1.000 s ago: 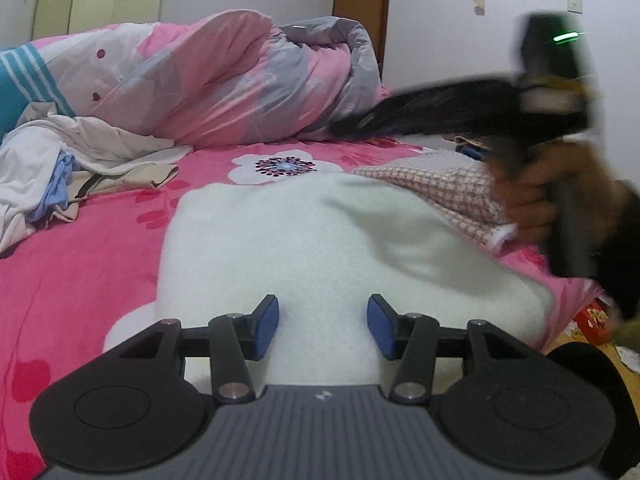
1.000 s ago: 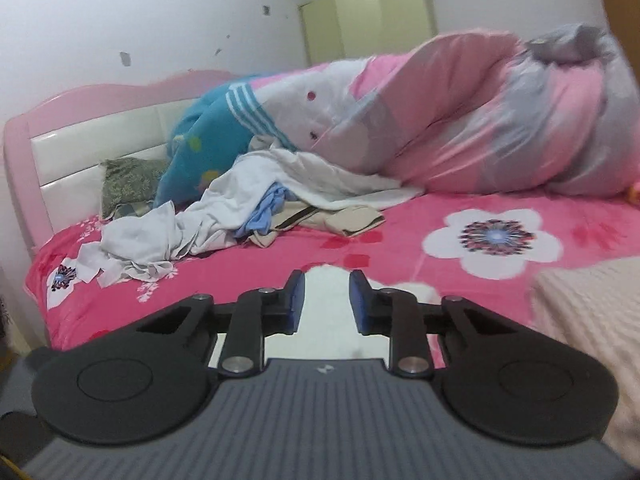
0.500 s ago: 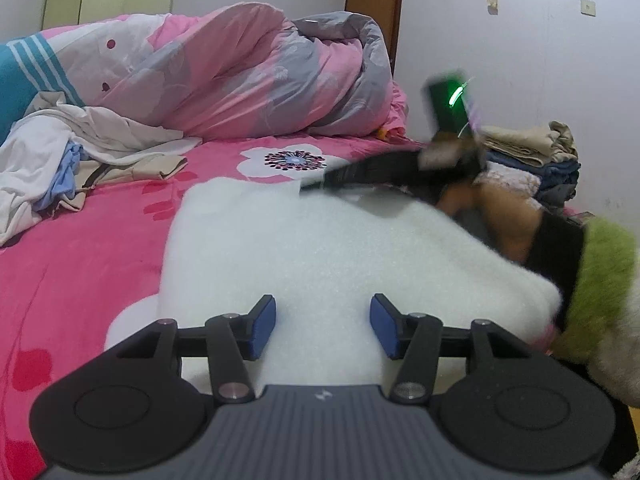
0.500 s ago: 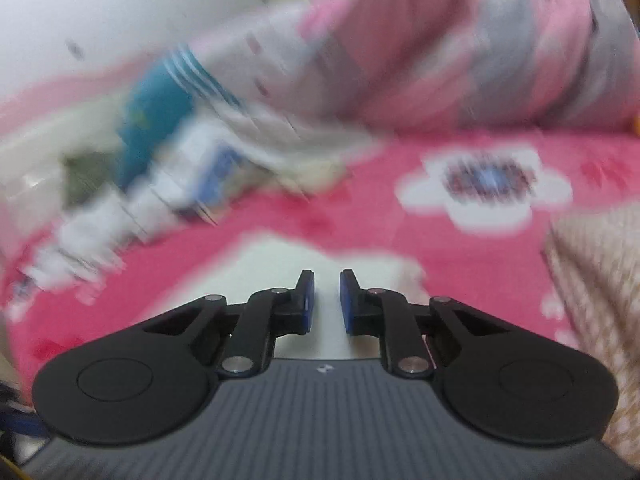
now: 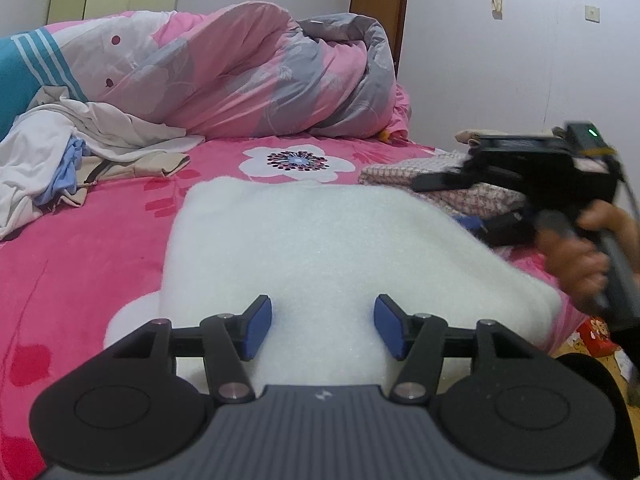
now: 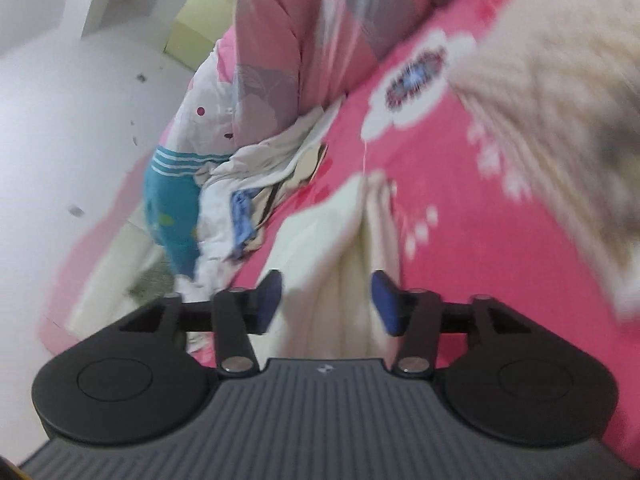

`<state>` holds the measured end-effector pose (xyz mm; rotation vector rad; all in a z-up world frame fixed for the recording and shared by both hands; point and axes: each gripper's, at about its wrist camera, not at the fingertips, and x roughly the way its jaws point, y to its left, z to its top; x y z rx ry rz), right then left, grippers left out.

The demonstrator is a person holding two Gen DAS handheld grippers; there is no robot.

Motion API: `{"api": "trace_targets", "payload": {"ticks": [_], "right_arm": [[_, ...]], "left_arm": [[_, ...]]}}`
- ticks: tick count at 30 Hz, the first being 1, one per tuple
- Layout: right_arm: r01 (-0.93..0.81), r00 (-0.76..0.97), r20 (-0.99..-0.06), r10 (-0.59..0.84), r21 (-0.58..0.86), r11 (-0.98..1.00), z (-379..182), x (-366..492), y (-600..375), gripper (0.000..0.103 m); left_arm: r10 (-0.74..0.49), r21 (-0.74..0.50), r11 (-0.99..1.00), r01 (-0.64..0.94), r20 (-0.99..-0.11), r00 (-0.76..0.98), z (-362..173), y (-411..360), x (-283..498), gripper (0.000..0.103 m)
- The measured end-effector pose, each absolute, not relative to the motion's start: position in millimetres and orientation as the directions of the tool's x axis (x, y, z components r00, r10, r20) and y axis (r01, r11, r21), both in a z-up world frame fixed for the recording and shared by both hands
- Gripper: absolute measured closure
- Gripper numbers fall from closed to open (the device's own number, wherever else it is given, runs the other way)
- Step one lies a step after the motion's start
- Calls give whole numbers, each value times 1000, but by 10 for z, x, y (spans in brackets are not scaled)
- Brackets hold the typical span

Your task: Fold clothes

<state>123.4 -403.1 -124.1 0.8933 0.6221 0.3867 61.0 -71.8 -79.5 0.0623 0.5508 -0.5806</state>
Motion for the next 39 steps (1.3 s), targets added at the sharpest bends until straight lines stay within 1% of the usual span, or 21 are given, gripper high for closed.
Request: {"api": "trace_targets", "payload": {"ticks": [1, 3, 4, 6, 8, 12, 17, 24, 27, 28, 30, 32, 34, 37, 38, 39], "right_arm": [[-47, 755, -329, 568, 836, 547, -1273, 1146, -4031, 45], [-24, 743, -310, 593, 873, 487, -1336, 970, -4031, 36], [-10, 741, -301, 600, 889, 458, -1373, 887, -4034, 35], [22, 741, -287, 607, 914, 405, -1454, 727, -4045, 27], [54, 744, -276, 609, 933, 357, -1547, 578, -4050, 23], [126, 726, -253, 639, 963, 238, -1850, 379, -4014, 22], [176, 717, -148, 682, 984, 29, -2180, 183, -3979, 21], [175, 726, -47, 686, 977, -118, -2303, 104, -3998, 18], [178, 724, -34, 689, 974, -139, -2322, 160, -3987, 16], [179, 721, -38, 692, 975, -133, -2313, 181, -3987, 16], [183, 714, -45, 699, 975, -125, -2299, 230, -3990, 15], [183, 708, -43, 705, 975, -124, -2270, 283, -3988, 12], [177, 698, -45, 715, 978, -111, -2221, 335, -3999, 11], [146, 691, -23, 723, 983, -109, -2135, 374, -4029, 10], [134, 689, -12, 725, 985, -111, -2100, 387, -4035, 10], [129, 685, -13, 728, 986, -104, -2067, 400, -4043, 10]], "left_arm": [[-505, -97, 838, 536, -510, 696, -797, -717, 614, 43], [-507, -104, 837, 536, -513, 692, -797, -710, 626, 43], [-509, -108, 837, 536, -514, 690, -796, -706, 631, 42], [-510, -117, 837, 534, -517, 687, -794, -698, 639, 42], [-509, -120, 839, 531, -519, 687, -793, -697, 640, 42], [-499, -120, 846, 520, -523, 691, -792, -707, 638, 41], [-485, -124, 856, 501, -527, 698, -785, -716, 617, 40], [-473, -117, 861, 494, -539, 697, -752, -731, 634, 40], [-466, -97, 861, 500, -547, 695, -710, -751, 637, 40], [-477, -107, 854, 509, -549, 686, -665, -757, 638, 43], [-515, -145, 835, 531, -548, 659, -560, -769, 639, 43], [-556, -166, 806, 568, -540, 632, -452, -811, 610, 44], [-597, -126, 759, 639, -528, 604, -350, -945, 502, 42], [-623, 20, 662, 749, -542, 565, -275, -1238, 274, 40], [-618, 68, 635, 769, -552, 559, -287, -1318, 212, 36], [-611, 111, 609, 785, -566, 554, -307, -1391, 157, 34]]}}
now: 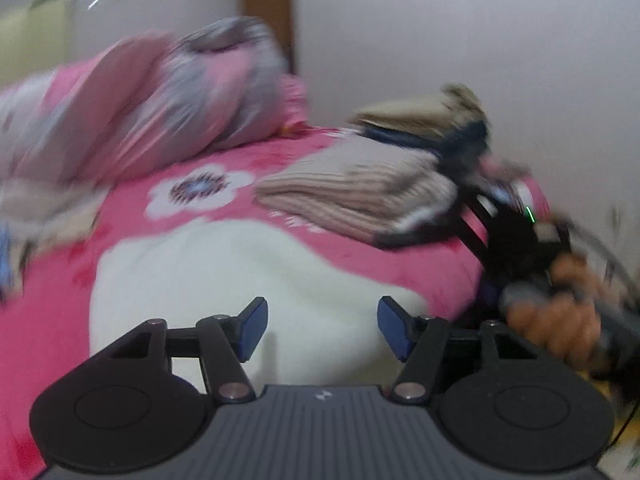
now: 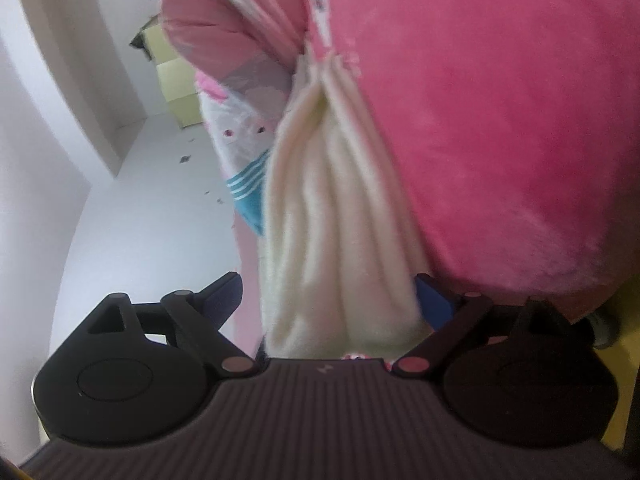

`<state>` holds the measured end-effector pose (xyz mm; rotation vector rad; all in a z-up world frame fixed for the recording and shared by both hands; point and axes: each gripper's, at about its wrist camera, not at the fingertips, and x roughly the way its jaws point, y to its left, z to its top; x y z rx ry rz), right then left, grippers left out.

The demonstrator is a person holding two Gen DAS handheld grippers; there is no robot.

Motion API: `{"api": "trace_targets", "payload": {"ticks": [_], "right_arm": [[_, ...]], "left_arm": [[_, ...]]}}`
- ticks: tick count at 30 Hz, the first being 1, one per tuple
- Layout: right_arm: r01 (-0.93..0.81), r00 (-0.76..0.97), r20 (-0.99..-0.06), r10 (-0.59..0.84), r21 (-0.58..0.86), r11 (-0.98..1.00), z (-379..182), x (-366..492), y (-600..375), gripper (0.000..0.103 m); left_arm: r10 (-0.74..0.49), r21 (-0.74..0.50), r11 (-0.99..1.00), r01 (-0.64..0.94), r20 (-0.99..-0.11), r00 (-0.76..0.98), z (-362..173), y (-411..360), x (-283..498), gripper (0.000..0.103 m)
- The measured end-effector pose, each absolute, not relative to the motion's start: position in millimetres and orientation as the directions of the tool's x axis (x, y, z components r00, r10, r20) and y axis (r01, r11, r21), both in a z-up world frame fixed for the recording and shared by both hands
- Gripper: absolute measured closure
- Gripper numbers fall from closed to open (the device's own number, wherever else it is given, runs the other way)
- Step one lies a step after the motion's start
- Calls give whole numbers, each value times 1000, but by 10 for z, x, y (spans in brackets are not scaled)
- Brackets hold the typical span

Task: Fold clothes
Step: 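Close the right gripper on the sweater edge while the left gripper grasps beside it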

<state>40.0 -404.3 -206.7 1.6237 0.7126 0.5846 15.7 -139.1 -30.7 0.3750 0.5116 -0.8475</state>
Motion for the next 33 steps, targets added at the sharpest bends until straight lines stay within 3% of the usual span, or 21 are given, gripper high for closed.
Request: {"api": "trace_targets", "payload": {"ticks": [8, 15, 23, 28, 33], "right_arm": [[88, 638, -13, 770, 995, -56, -1880, 462, -4093, 10], [95, 597, -47, 801, 995, -13, -1710, 523, -4097, 9], [134, 605, -47, 795, 990, -44, -1635, 515, -4057, 8], [129, 616, -64, 785, 991, -21, -1548, 502, -4020, 7], [90, 657, 24, 753, 990, -109, -1600, 428, -4159, 8]], "left_arm": [[-487, 506, 349, 789, -622, 614, -552, -1859, -256, 25], [-376, 779, 165, 605, -518, 768, -936, -2052, -534, 23], [-311, 874, 202, 442, -371, 875, -1159, -2203, -559, 24], [-327, 850, 309, 426, -326, 887, -1124, -2129, -567, 44], [-342, 807, 389, 444, -321, 883, -1020, -1959, -541, 49]]}}
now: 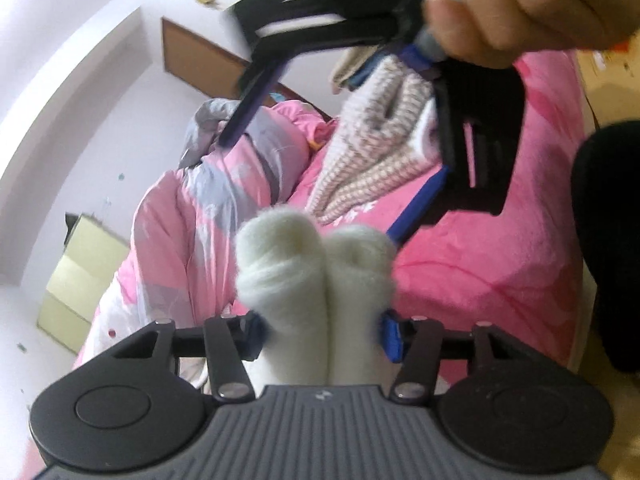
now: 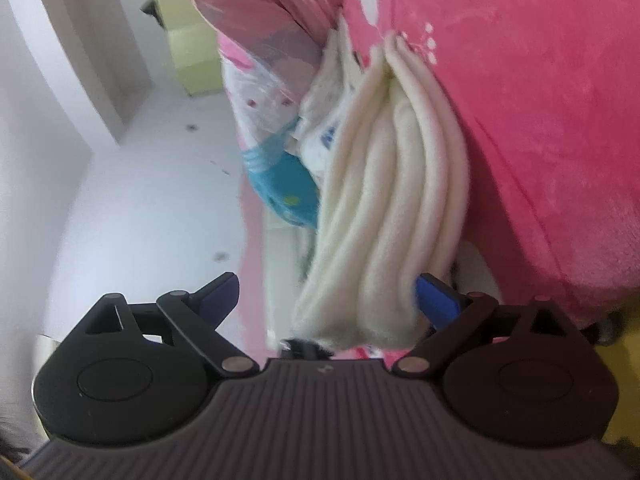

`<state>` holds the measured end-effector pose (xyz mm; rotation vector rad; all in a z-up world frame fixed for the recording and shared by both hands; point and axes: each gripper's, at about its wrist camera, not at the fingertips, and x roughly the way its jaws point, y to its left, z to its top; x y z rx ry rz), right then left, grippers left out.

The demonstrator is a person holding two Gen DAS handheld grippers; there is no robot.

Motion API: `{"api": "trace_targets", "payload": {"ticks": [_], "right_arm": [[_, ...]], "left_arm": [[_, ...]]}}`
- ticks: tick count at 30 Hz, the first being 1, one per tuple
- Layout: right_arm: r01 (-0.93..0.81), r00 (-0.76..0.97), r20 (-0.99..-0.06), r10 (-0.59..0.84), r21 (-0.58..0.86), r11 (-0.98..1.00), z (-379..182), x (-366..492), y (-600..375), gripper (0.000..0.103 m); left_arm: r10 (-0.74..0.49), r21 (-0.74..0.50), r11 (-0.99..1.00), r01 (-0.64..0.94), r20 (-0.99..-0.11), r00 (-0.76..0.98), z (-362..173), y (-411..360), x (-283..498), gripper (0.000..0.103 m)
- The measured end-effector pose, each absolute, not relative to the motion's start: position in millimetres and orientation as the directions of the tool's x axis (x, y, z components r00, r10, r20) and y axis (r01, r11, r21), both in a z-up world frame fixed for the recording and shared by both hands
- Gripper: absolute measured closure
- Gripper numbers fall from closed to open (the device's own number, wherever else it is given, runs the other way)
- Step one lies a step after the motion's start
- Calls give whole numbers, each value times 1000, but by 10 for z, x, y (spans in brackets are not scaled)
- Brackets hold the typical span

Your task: Fold clothes

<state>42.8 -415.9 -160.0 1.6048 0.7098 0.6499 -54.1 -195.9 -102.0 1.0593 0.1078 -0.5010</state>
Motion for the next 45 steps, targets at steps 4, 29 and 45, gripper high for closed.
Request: {"api": "trace_targets", "payload": {"ticks": [4, 29, 45], "right_arm": [[132, 694, -19, 719, 986, -102, -1702, 575, -4236, 8], [241, 369, -377, 850, 922, 304, -1725, 2602, -3565, 2], [39, 497, -585, 640, 752, 658, -571, 2533, -3548, 45]], "left_arm": [[-355, 792, 416, 447, -312, 881, -964, -1893, -570, 50], [-437, 738, 460, 493, -296, 850, -860, -1727, -517, 51], [-499, 662, 613, 431, -99, 861, -347, -1753, -517, 52]]}}
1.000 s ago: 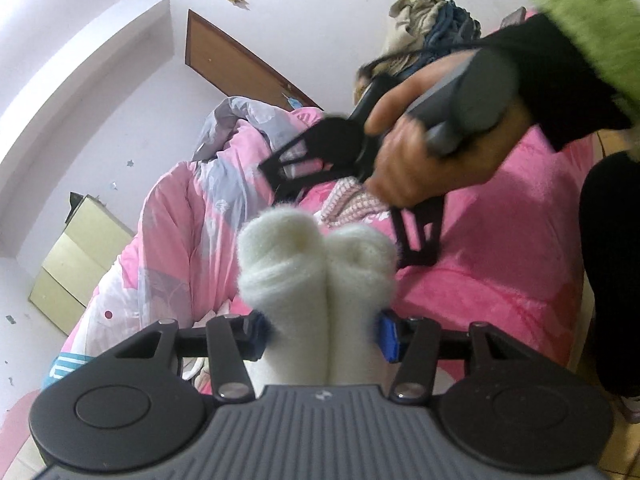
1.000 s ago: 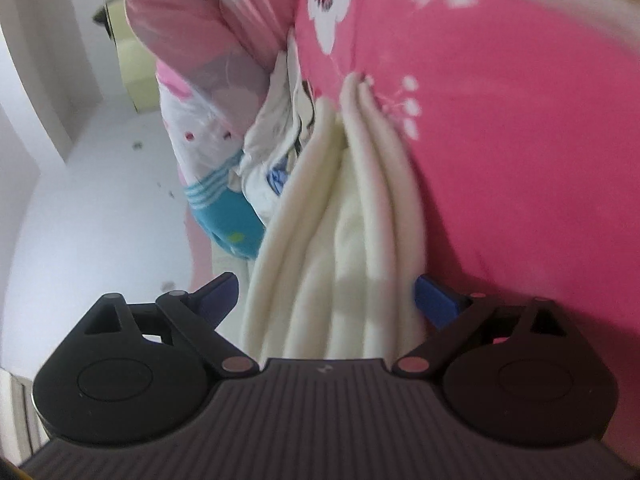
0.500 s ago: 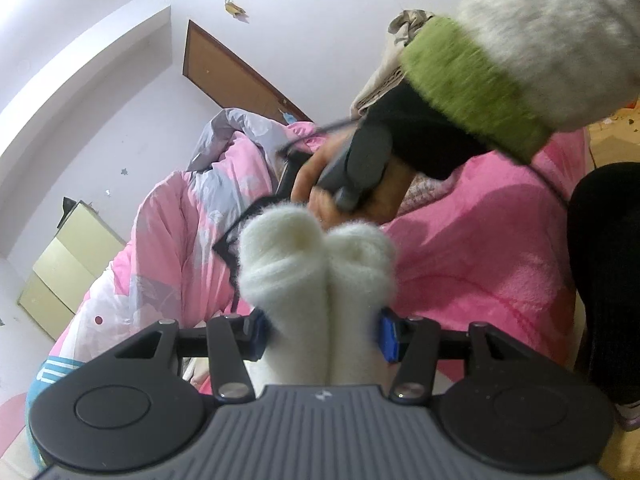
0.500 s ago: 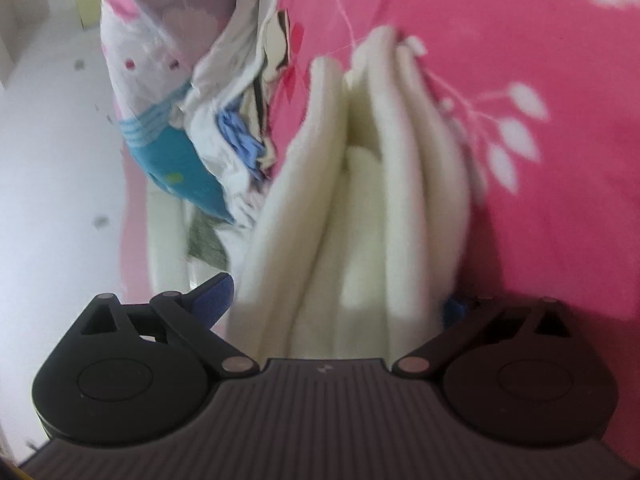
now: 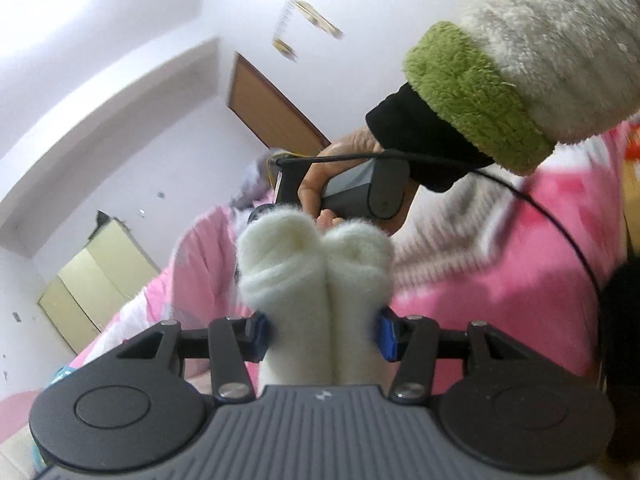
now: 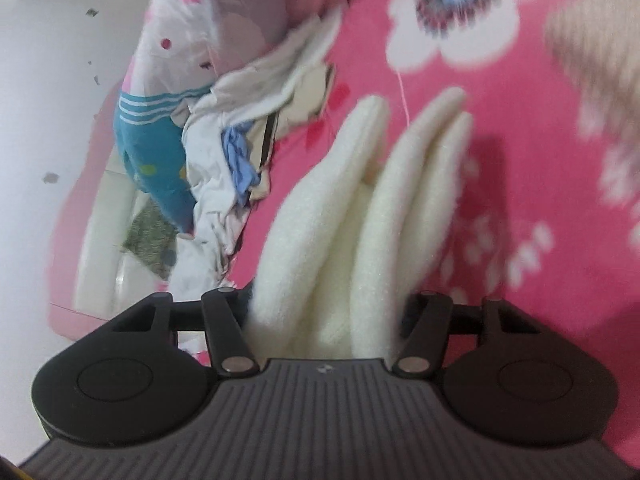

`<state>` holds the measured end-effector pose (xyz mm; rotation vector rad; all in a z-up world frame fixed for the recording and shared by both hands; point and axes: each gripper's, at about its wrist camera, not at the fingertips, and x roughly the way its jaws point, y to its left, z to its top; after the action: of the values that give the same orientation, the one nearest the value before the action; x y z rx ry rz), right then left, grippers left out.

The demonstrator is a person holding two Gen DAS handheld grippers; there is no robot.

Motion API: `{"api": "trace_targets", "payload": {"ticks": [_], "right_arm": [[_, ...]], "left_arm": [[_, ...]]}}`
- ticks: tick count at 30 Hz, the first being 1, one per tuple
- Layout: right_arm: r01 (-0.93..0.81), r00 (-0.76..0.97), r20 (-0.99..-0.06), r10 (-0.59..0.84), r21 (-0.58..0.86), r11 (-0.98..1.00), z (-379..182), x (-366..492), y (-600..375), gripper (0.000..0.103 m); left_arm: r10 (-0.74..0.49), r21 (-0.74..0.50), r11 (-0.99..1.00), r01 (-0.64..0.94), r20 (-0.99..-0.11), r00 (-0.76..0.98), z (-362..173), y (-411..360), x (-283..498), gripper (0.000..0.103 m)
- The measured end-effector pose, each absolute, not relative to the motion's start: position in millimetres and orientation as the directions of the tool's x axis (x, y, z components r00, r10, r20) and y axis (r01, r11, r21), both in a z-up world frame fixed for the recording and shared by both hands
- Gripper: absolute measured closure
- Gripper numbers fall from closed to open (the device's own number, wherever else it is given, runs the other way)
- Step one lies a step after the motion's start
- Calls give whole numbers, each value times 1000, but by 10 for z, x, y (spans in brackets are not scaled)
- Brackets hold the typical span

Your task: Fold clothes

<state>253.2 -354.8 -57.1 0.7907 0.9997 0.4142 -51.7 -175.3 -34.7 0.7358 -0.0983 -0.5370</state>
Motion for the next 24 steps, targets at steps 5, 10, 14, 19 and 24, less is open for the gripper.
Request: {"api": "trace_targets", "payload": {"ticks": [5, 10, 14, 19, 24], "right_arm": [[-8, 547, -726, 417, 493, 870, 309, 2461, -3649, 46], [-47, 527, -839, 137, 133, 990, 733, 2610, -3293, 45], [-115, 449, -893, -13, -72, 991, 251, 2926, -2674, 45], [-240, 360, -930, -78, -174, 955, -510, 3232, -1805, 45], [-272, 282, -943, -176, -255, 928, -875, 3411, -1183, 26]], "left_arm": [[-534, 452, 761, 466, 27, 845, -89, -1889, -427, 52], [-522, 179, 845, 504, 64, 851, -32, -1853, -289, 52], [-465, -33, 885, 464, -30, 885, -272, -1577, -72, 52], [-365, -173, 924, 340, -140, 920, -573, -1109, 94, 52], [-346, -327, 910, 256, -255, 903, -755, -565, 179, 50]]}}
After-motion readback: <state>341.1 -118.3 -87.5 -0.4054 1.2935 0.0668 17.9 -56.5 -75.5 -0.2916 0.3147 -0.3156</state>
